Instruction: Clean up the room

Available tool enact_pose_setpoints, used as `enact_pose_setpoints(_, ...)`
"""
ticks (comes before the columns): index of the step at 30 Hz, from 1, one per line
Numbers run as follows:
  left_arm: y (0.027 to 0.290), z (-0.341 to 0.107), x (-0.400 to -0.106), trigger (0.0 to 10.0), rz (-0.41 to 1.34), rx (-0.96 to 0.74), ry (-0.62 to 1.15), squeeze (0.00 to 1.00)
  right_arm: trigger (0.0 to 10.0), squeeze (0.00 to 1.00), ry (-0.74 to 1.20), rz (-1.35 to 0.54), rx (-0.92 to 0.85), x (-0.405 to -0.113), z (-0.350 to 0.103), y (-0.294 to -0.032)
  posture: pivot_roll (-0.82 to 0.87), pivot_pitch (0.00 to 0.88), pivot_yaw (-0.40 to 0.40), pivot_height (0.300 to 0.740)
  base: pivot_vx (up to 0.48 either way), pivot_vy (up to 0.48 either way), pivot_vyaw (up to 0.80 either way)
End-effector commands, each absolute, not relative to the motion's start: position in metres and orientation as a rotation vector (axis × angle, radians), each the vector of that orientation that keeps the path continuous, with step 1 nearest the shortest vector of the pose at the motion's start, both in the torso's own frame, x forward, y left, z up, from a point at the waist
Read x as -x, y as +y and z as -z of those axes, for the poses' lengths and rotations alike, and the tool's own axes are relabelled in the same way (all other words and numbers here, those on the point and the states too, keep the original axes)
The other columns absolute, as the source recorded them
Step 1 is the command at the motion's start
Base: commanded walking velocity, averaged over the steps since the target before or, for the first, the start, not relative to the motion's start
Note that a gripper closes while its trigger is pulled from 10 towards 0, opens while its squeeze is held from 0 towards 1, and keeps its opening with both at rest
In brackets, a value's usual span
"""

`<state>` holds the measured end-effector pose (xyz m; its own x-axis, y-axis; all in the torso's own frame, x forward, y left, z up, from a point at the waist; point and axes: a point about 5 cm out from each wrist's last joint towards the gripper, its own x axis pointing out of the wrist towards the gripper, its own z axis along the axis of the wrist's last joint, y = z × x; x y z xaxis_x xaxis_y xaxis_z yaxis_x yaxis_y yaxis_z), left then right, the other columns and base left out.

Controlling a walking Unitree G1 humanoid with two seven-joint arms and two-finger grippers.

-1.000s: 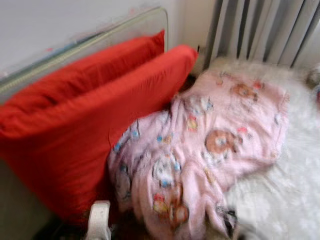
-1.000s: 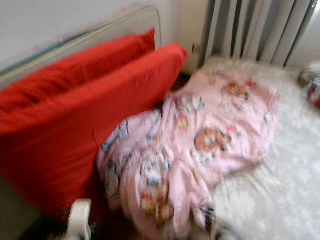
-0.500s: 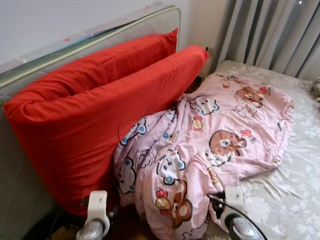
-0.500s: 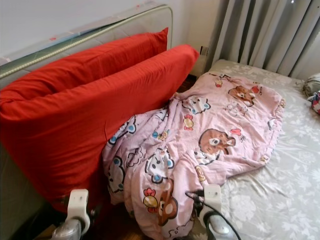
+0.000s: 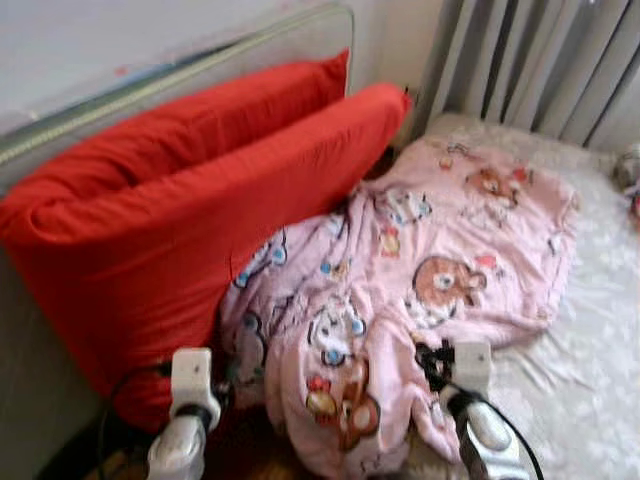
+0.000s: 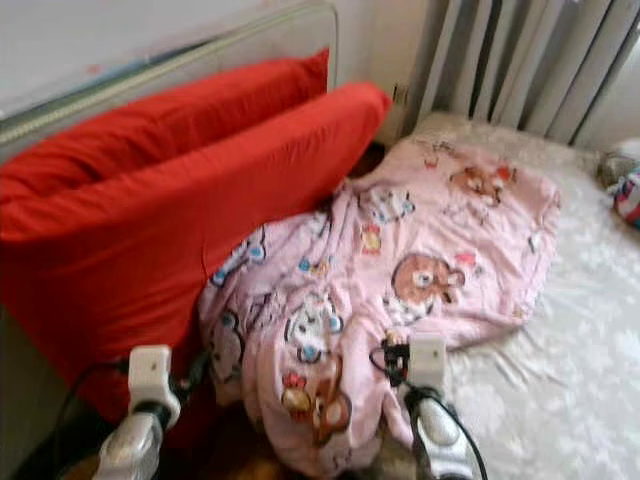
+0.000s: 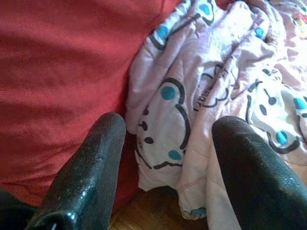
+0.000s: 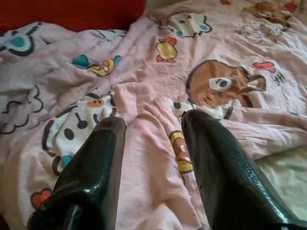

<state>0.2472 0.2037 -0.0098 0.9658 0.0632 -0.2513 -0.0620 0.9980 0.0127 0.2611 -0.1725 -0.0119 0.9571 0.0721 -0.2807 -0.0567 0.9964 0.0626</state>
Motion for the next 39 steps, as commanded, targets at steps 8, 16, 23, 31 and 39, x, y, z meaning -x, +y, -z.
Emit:
enact_pose_setpoints(8,0.199,-0.007,-0.263,10.0,-0.057,0.013,0.176,0.0,10.0,0.0,0.222,-0.02,-0.073,-0.266,0.003,-0.17,-0.1,0.039,-0.036,0.74,0.0,0.0,0.0)
enact_pose_setpoints(16,0.199,-0.007,-0.263,10.0,-0.05,0.013,0.182,0.0,10.0,0.0,0.27,0.042,-0.076,-0.267,0.006,-0.174,-0.1,0.016,-0.029,0.715,0.0,0.0,0.0)
enact_pose_setpoints(23,0.197,-0.009,-0.266,10.0,-0.043,0.013,0.179,0.0,10.0,0.0,0.255,0.035,-0.055,-0.27,0.002,-0.173,-0.1,0.026,-0.027,0.675,0.0,0.0,0.0)
enact_pose_setpoints(31,0.196,-0.01,-0.267,10.0,-0.043,0.019,0.177,0.0,10.0,0.0,0.221,0.031,-0.068,-0.271,-0.002,-0.171,-0.1,0.051,-0.03,0.67,0.0,0.0,0.0)
enact_pose_setpoints(39,0.195,-0.009,-0.266,10.0,-0.042,0.022,0.181,0.0,10.0,0.0,0.258,0.03,-0.054,-0.272,0.0,-0.17,-0.1,0.062,-0.031,0.67,0.0,0.0,0.0)
